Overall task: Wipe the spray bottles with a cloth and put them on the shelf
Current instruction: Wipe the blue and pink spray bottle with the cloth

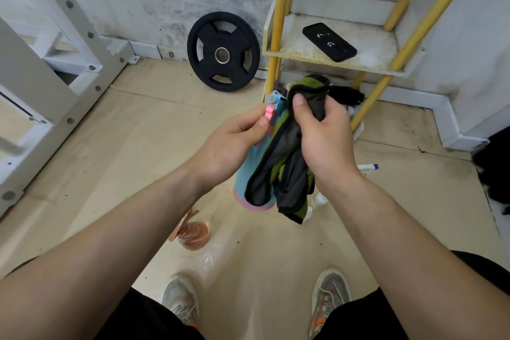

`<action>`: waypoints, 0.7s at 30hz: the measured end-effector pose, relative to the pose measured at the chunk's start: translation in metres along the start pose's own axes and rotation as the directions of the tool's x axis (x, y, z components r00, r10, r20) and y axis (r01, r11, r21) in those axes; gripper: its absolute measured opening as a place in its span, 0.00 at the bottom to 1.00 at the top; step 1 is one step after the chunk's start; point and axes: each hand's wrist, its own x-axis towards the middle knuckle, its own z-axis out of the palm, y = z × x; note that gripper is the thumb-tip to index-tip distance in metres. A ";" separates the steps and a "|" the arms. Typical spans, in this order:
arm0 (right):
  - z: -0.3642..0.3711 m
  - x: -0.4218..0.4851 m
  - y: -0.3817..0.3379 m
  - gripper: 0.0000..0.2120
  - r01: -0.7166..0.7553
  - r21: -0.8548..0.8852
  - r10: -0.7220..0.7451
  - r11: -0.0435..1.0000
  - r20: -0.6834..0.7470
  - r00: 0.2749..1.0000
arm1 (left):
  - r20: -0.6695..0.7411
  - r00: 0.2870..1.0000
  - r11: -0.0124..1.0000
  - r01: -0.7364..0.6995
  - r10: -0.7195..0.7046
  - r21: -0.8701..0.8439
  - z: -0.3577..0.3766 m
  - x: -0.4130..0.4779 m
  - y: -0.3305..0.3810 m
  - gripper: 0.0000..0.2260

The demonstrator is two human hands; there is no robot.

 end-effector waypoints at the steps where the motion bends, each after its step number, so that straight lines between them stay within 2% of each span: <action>1: 0.000 -0.002 -0.001 0.08 0.035 -0.021 -0.035 0.999 0.015 0.999 | -0.005 1.000 1.000 0.006 -0.007 -0.022 0.000 0.000 -0.001 0.14; 4: -0.001 -0.003 0.000 0.10 0.120 -0.079 -0.114 0.990 0.069 0.991 | -0.023 1.000 0.999 0.014 -0.014 -0.032 0.002 0.000 -0.002 0.14; 7: -0.005 -0.002 -0.001 0.05 0.210 -0.140 -0.180 0.968 0.201 0.963 | -0.065 0.995 0.995 0.072 -0.077 -0.075 -0.002 0.003 -0.002 0.16; 9: -0.005 -0.006 -0.001 0.03 0.344 -0.279 -0.235 0.897 0.359 0.903 | -0.111 0.983 0.979 0.128 -0.146 -0.156 -0.005 0.005 -0.001 0.14; 11: -0.004 -0.010 0.001 0.06 0.432 -0.389 -0.227 0.814 0.471 0.852 | -0.160 0.963 0.956 0.177 -0.217 -0.234 -0.007 0.006 0.000 0.12; 14: -0.012 -0.008 0.004 0.08 0.327 -0.461 -0.039 0.825 0.530 0.847 | -0.178 0.938 0.922 0.233 -0.296 -0.308 -0.013 0.007 -0.003 0.13; 16: -0.024 0.001 0.008 0.10 0.212 -0.482 0.077 0.850 0.513 0.855 | -0.192 0.922 0.889 0.243 -0.336 -0.389 -0.020 0.007 -0.001 0.16; 19: -0.040 0.012 0.006 0.09 0.066 -0.351 0.078 0.934 0.380 0.922 | -0.194 0.912 0.851 0.238 -0.361 -0.468 -0.028 0.010 0.001 0.18; 21: -0.044 0.015 0.002 0.10 0.055 -0.255 0.019 0.965 0.279 0.960 | -0.178 0.913 0.845 0.247 -0.367 -0.474 -0.028 0.011 0.001 0.18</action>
